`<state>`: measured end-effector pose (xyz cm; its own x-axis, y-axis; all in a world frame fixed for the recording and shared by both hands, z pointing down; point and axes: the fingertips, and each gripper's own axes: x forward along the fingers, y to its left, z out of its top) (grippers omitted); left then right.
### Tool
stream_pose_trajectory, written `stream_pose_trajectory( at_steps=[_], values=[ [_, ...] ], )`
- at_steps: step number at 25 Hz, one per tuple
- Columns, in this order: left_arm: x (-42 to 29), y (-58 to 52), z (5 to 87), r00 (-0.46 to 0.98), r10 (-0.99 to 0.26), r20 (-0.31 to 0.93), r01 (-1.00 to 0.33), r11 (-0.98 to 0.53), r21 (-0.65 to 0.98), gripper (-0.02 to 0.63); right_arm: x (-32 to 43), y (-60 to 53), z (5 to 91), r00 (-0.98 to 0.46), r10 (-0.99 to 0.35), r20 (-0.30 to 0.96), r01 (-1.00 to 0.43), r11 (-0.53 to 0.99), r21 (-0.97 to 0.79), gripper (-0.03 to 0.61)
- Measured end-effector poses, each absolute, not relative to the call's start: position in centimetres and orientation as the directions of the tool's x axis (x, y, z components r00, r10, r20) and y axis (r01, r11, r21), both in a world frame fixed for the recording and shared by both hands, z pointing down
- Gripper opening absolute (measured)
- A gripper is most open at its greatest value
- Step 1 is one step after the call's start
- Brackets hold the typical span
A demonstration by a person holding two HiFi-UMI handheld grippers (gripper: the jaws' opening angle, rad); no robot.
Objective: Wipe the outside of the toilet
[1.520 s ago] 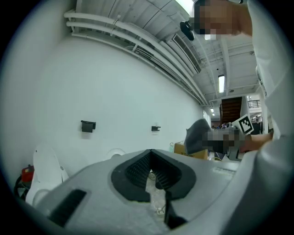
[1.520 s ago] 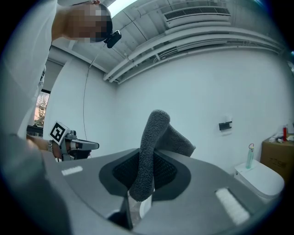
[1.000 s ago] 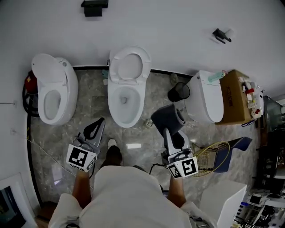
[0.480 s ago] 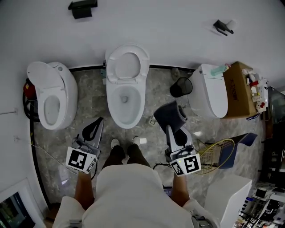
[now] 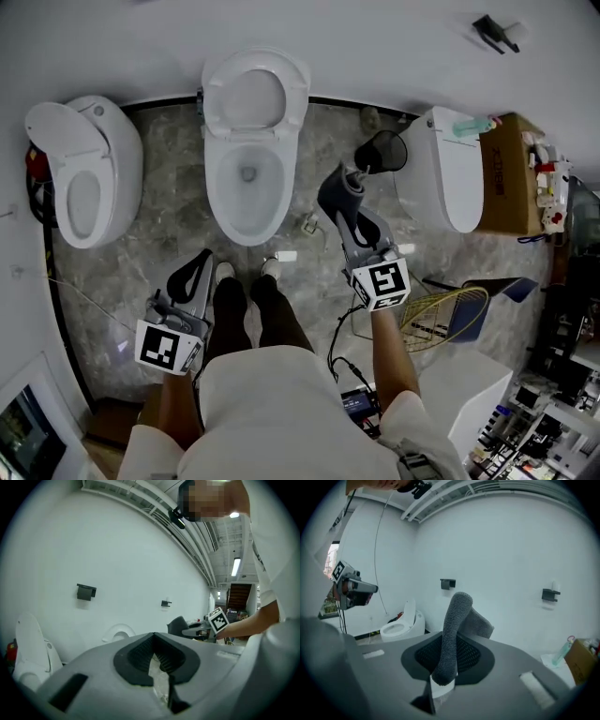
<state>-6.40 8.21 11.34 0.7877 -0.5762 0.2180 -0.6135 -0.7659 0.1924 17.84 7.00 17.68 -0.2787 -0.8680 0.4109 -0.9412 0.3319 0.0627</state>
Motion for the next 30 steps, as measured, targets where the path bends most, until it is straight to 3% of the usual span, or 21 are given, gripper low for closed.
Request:
stream_pose_trajectory(
  at_steps=[11,30],
  values=[
    [-6.9,5.7,22.5,0.735,-0.591,0.333,-0.676,-0.683,0.277,-0.003,20.1,-2.1,36.4,-0.293,-0.711,0.639,-0.855,0.494,0.157,0.064],
    [-5.9,3.1,36.3,0.709,-0.560,0.428,-0.702,-0.618,0.355,-0.003,24.0,-14.1,59.0,-0.164,-0.545,0.822,-0.620,0.705,0.344,0.064]
  ],
)
